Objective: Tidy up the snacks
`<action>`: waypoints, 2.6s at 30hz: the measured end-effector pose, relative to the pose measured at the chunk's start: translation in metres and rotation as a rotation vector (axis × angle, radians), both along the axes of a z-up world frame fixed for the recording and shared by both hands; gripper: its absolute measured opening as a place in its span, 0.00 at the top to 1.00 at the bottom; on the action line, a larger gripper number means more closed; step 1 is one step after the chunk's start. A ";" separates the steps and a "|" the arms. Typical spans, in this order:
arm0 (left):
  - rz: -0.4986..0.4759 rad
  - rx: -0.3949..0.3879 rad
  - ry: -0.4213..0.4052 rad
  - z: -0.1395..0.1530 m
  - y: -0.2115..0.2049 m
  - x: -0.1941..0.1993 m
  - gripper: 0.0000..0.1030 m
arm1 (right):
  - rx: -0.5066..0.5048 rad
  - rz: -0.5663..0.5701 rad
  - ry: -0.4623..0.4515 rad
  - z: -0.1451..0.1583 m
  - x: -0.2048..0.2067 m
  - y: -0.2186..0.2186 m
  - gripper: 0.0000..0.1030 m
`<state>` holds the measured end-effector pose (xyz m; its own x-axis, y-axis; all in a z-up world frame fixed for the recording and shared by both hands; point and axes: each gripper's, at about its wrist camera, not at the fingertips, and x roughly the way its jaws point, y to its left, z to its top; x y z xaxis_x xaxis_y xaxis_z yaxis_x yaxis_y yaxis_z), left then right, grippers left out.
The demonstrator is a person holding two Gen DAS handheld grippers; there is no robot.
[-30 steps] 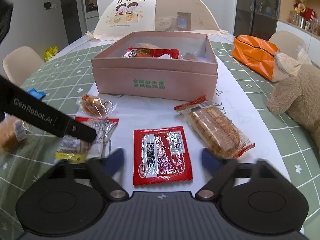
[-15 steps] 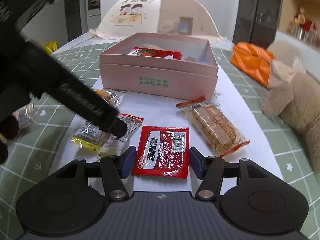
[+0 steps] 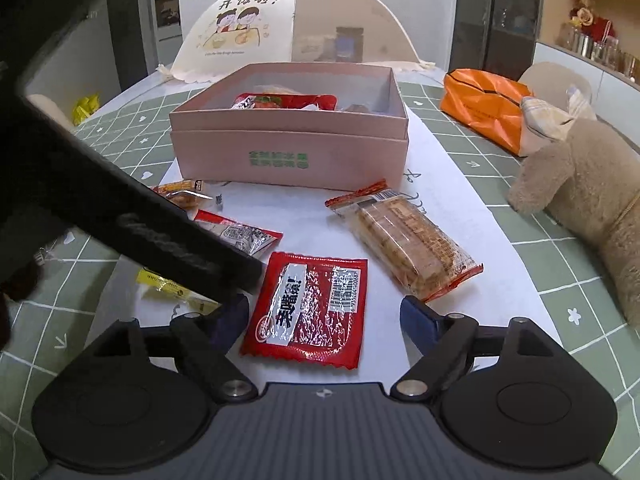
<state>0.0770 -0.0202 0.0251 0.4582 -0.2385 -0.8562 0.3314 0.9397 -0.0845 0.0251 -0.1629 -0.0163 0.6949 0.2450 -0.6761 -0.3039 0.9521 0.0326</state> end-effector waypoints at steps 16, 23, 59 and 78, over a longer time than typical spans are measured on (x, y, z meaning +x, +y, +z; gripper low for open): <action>-0.022 -0.289 -0.260 0.113 0.049 -0.019 0.48 | -0.021 0.155 -0.199 0.094 -0.006 -0.013 0.51; 0.074 -0.456 -0.172 0.171 0.063 0.128 0.46 | -0.018 0.131 -0.359 0.169 0.093 0.012 0.26; 0.260 -0.289 0.071 0.017 0.146 -0.079 0.47 | -0.085 0.170 0.064 0.034 0.032 0.020 0.62; 0.562 -0.169 -0.118 0.043 0.244 -0.060 0.47 | 0.165 0.397 0.148 0.045 0.031 0.118 0.26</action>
<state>0.0166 0.2241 0.0679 0.6431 -0.0603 -0.7634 -0.1965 0.9505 -0.2406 0.0562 -0.0454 0.0287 0.4238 0.5858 -0.6908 -0.6249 0.7412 0.2451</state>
